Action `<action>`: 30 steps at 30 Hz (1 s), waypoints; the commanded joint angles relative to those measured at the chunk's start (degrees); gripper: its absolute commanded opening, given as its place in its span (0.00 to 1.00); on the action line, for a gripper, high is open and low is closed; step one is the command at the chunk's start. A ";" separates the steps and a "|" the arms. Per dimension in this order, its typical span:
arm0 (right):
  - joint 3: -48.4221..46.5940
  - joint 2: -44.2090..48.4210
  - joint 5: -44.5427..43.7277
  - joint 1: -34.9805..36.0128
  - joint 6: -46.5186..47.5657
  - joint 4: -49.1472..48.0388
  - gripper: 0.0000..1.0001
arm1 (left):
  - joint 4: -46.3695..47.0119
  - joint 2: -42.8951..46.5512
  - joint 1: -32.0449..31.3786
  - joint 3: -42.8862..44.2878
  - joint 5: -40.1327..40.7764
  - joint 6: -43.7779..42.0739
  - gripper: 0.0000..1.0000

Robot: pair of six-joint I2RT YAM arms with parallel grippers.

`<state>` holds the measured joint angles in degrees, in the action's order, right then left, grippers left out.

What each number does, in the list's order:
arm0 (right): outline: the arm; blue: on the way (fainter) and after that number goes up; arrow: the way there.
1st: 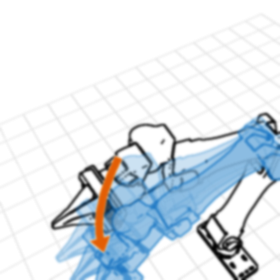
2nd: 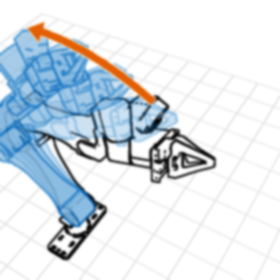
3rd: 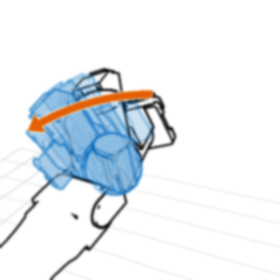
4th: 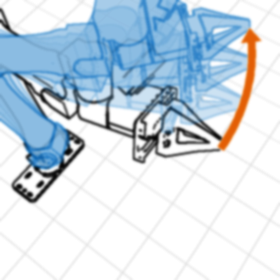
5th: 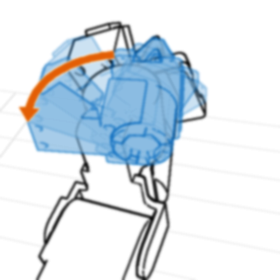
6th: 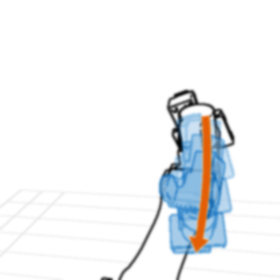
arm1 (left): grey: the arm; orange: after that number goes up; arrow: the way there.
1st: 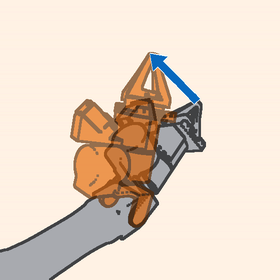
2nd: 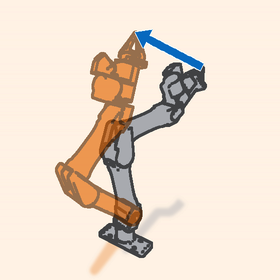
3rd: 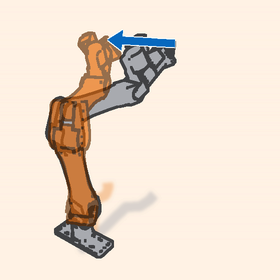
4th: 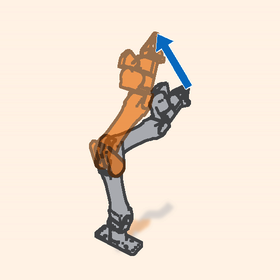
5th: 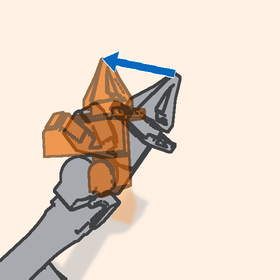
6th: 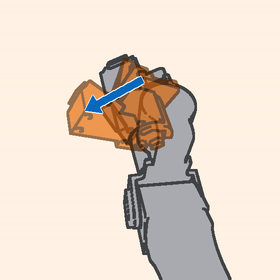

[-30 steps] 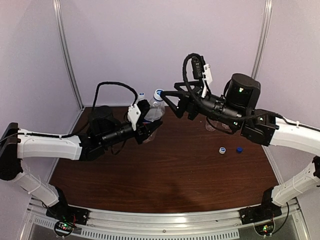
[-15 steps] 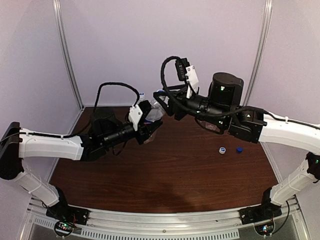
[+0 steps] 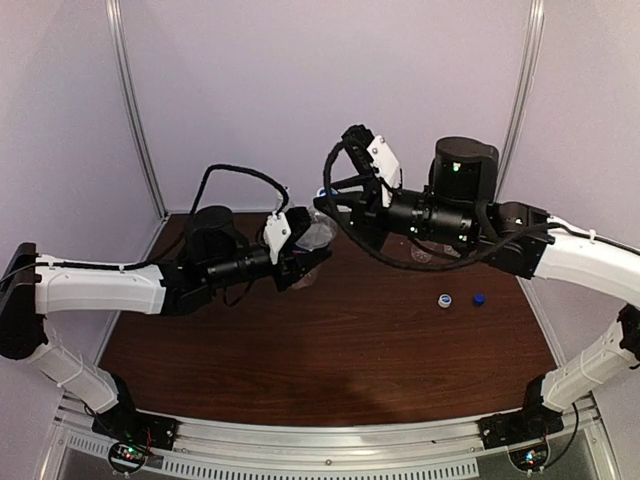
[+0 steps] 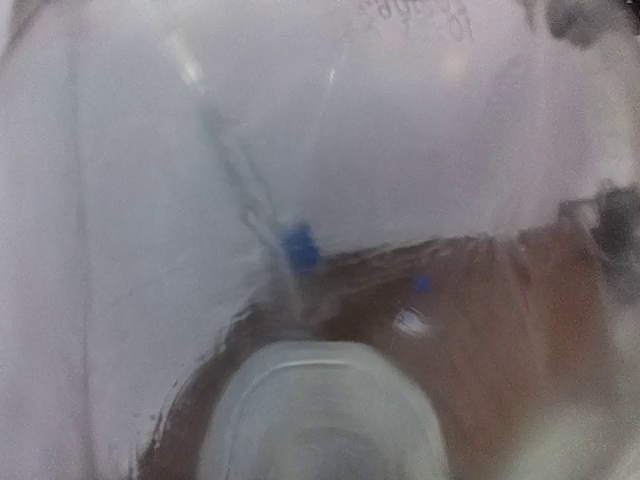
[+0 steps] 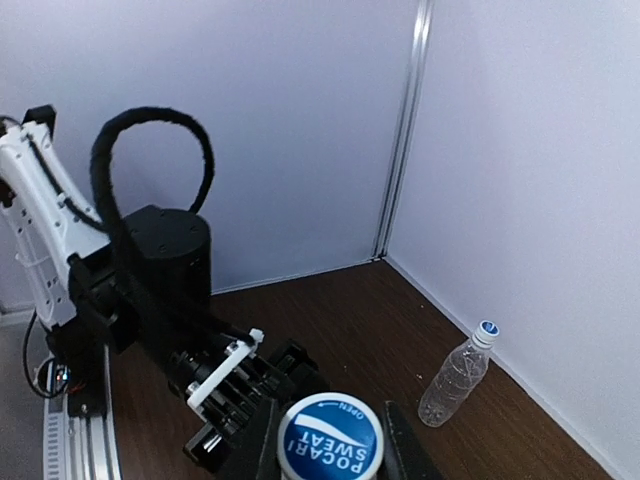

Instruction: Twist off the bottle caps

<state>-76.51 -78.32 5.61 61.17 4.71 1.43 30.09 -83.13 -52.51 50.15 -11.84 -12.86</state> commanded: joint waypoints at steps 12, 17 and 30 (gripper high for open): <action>-7.77 4.80 32.17 0.01 50.17 41.30 0.00 | -20.35 -0.51 -0.47 6.41 -33.71 -11.54 0.38; -5.70 4.15 28.15 0.04 46.22 34.35 0.47 | -17.59 -1.70 -0.54 6.66 -33.06 -8.79 0.38; 5.93 7.14 11.24 -0.17 2.20 -5.60 1.00 | 3.78 0.60 -0.54 -1.28 -6.12 0.68 0.38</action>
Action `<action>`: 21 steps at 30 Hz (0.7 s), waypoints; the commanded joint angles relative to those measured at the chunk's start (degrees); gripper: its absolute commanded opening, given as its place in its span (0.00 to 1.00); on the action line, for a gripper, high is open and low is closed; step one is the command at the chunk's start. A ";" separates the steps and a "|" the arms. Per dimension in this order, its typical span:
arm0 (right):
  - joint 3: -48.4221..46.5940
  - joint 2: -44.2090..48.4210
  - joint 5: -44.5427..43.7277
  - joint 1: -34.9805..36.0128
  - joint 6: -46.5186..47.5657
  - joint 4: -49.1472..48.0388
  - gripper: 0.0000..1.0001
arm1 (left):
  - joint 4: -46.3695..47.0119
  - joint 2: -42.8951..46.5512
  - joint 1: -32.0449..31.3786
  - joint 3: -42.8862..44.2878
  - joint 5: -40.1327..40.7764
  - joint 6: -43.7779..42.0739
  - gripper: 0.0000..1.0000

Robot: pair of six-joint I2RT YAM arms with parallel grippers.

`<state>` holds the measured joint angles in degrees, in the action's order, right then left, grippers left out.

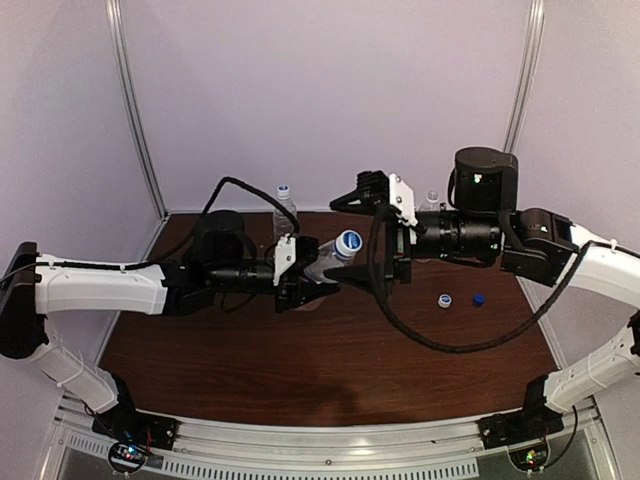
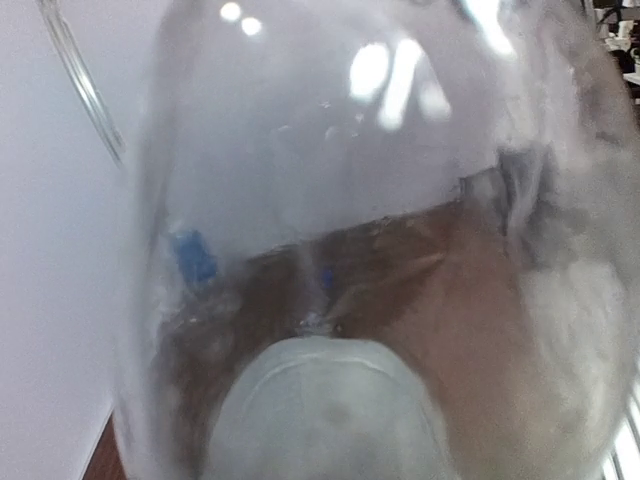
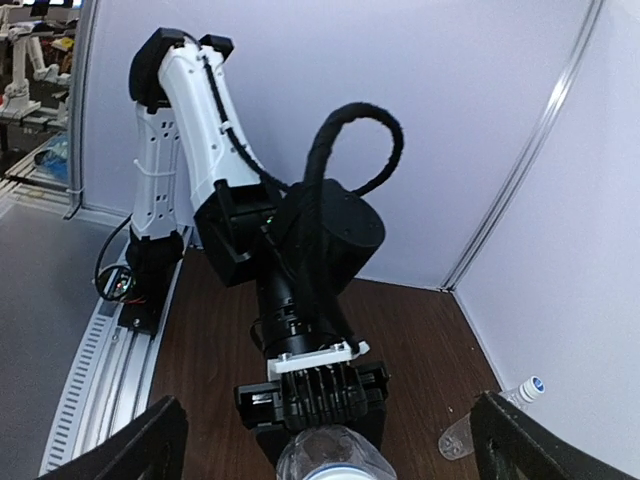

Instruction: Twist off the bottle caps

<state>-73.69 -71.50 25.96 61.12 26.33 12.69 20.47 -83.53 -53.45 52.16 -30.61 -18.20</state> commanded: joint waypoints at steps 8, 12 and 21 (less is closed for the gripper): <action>4.03 -3.39 -24.51 0.28 -33.12 -23.16 0.80 | 20.03 -0.89 -0.86 -4.07 21.65 7.83 0.38; 4.94 -2.94 -29.35 0.40 -32.73 -23.06 0.74 | 19.83 -0.95 -0.94 -4.10 23.71 8.00 0.38; 3.06 -5.41 -29.02 0.42 -32.19 -20.38 0.55 | 18.42 -0.85 -0.95 -3.51 23.96 6.90 0.38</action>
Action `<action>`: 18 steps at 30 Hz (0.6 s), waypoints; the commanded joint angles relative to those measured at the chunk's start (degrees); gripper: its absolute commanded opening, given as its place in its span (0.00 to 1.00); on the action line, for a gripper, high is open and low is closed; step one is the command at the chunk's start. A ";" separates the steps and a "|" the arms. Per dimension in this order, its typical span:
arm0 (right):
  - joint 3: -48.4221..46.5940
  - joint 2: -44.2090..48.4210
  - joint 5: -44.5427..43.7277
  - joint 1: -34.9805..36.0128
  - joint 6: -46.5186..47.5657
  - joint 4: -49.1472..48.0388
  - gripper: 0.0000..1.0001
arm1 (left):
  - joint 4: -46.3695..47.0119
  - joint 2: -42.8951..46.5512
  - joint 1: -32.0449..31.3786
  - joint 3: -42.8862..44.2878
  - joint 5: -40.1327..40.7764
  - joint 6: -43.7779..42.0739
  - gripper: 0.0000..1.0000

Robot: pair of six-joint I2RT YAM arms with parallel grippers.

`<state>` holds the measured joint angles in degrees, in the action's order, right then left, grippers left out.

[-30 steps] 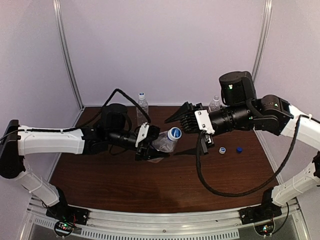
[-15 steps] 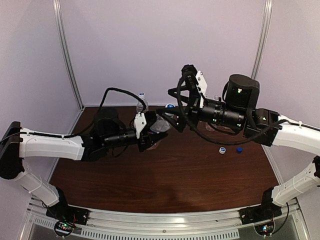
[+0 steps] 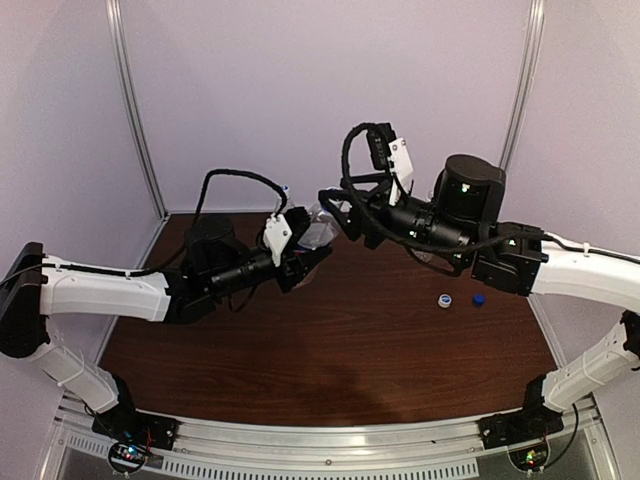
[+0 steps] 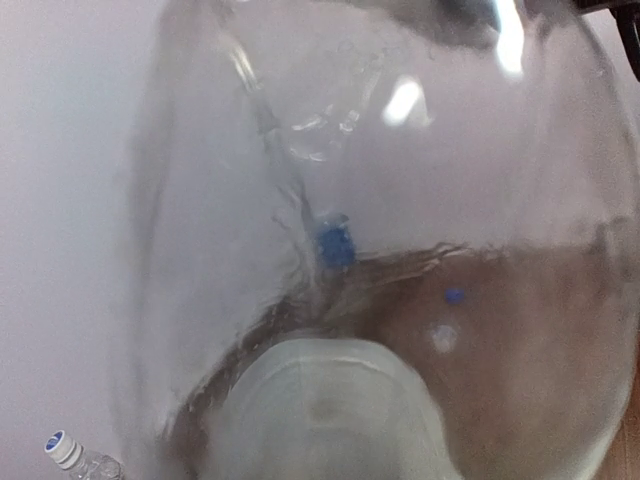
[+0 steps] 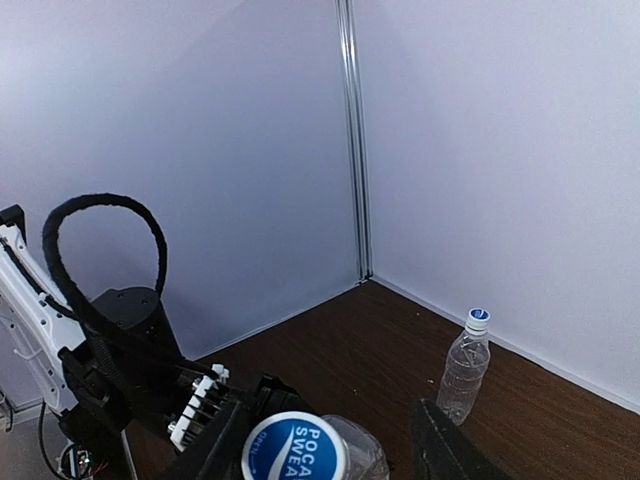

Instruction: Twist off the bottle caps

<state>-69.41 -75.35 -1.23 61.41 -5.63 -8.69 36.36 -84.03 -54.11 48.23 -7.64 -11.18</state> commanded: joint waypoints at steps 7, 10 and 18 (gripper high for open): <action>-1.79 -1.70 -0.66 0.13 0.36 2.26 0.35 | 1.79 -0.52 -0.29 1.09 1.39 -0.94 0.38; -1.69 -1.18 -0.39 0.12 1.06 2.21 0.21 | 1.34 -0.49 -0.28 1.15 1.39 -1.30 0.38; -2.88 3.66 28.15 -2.19 18.76 8.97 0.00 | -6.30 0.28 -0.29 0.36 -7.12 -8.07 0.36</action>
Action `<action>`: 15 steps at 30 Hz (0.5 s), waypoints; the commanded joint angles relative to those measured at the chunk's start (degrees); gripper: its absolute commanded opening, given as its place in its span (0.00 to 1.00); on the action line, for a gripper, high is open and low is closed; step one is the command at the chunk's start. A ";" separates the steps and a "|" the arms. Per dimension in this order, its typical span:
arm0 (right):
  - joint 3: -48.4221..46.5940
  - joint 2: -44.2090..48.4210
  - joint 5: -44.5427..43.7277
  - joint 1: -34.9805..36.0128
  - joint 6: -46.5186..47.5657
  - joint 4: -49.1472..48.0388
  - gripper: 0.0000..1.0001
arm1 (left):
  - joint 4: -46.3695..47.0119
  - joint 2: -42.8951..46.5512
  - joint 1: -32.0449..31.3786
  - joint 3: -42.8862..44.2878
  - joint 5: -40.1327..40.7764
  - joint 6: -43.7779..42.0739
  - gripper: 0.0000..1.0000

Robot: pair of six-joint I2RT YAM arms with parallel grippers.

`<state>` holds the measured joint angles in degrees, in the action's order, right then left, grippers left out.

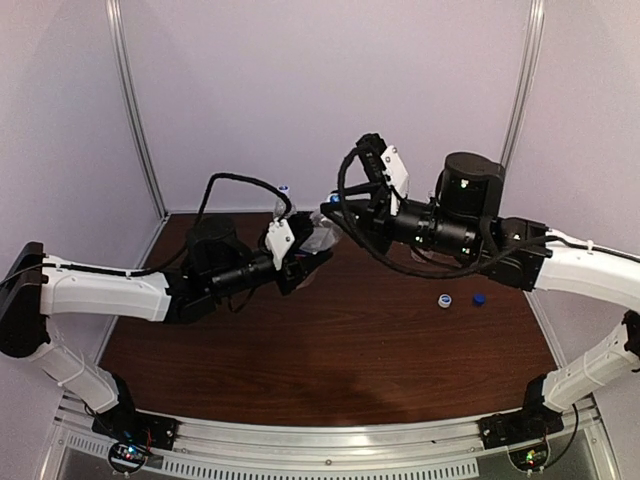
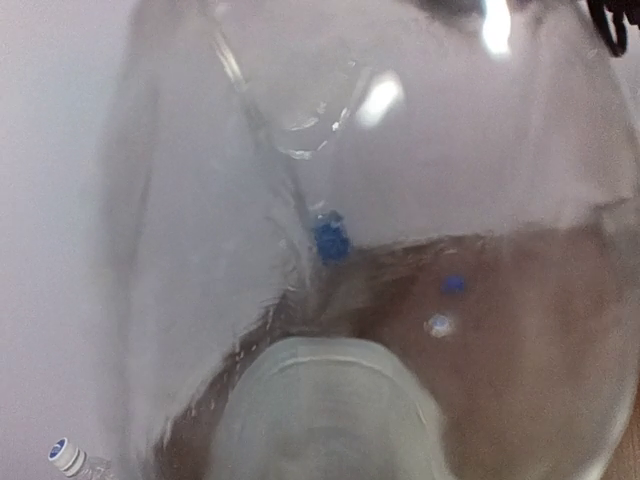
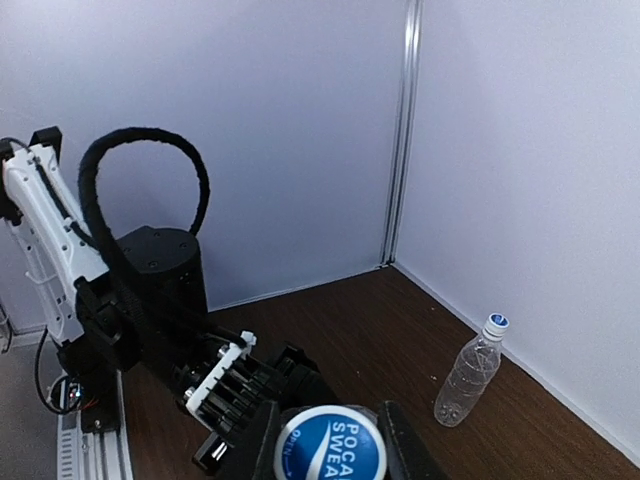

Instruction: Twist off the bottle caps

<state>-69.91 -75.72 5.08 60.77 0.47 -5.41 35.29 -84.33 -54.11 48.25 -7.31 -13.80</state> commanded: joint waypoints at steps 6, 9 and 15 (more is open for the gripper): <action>-7.22 6.81 41.41 -1.82 43.02 33.28 0.00 | -21.61 1.78 -0.29 3.42 -25.70 -14.76 0.37; -10.95 5.71 40.57 -1.86 49.03 42.24 0.00 | -27.12 0.53 -0.30 5.81 -28.38 -16.15 0.37; -18.05 2.11 39.37 -1.86 59.02 56.99 0.00 | -32.00 -2.24 -0.29 9.22 -31.82 -17.33 0.36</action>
<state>-82.89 -72.99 39.03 58.59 48.49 36.71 12.05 -84.38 -55.61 56.03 -34.48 -28.49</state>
